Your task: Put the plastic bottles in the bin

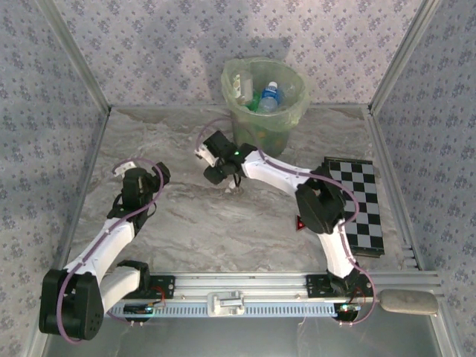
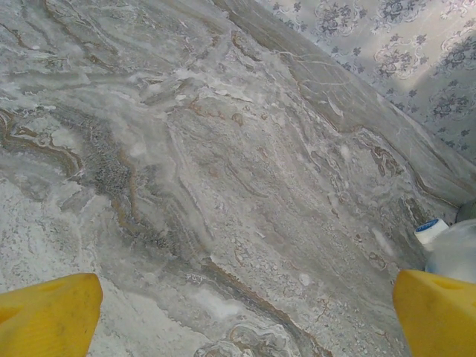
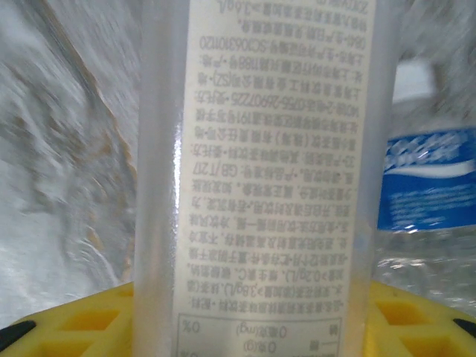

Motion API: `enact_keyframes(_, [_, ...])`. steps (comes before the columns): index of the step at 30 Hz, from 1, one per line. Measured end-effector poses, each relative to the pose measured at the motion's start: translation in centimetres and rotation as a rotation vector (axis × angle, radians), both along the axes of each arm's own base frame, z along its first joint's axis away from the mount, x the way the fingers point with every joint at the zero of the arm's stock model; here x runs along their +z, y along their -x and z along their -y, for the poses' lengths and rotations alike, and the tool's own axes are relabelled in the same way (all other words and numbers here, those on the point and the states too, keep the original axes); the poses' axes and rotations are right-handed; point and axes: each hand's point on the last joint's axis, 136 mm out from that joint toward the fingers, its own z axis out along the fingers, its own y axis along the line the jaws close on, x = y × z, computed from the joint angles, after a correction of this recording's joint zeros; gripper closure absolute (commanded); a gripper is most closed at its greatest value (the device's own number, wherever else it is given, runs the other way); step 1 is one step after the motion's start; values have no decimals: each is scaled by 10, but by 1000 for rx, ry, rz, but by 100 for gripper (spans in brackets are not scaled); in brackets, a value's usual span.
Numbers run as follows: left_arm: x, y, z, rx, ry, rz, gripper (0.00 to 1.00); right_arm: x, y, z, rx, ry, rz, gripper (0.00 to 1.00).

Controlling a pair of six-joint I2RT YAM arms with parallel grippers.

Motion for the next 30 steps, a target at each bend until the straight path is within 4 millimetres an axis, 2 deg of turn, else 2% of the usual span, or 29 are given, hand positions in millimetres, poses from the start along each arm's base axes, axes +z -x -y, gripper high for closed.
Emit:
enact_keyframes(5, [0, 0, 1, -6, 4, 1, 0, 80, 4, 5, 10, -202, 112, 50])
enact_keyframes(9, [0, -2, 6, -31, 19, 6, 0, 132, 6, 19, 3, -348, 182, 49])
enact_keyframes(12, [-5, -4, 11, -54, 31, -6, 0, 165, 6, 36, -16, -445, 232, 49])
enact_keyframes(17, [-17, -6, 22, -92, 46, -43, 0, 216, 3, 76, -73, -571, 344, 48])
enact_keyframes(22, [-29, -8, 46, -162, 48, -77, 0, 258, -14, 121, -187, -647, 455, 50])
enact_keyframes(26, [-28, -14, 66, -214, 45, -88, 0, 273, -34, 156, -294, -672, 505, 51])
enact_keyframes(30, [-21, -21, 81, -249, 48, -78, 0, 288, -52, 180, -373, -673, 553, 51])
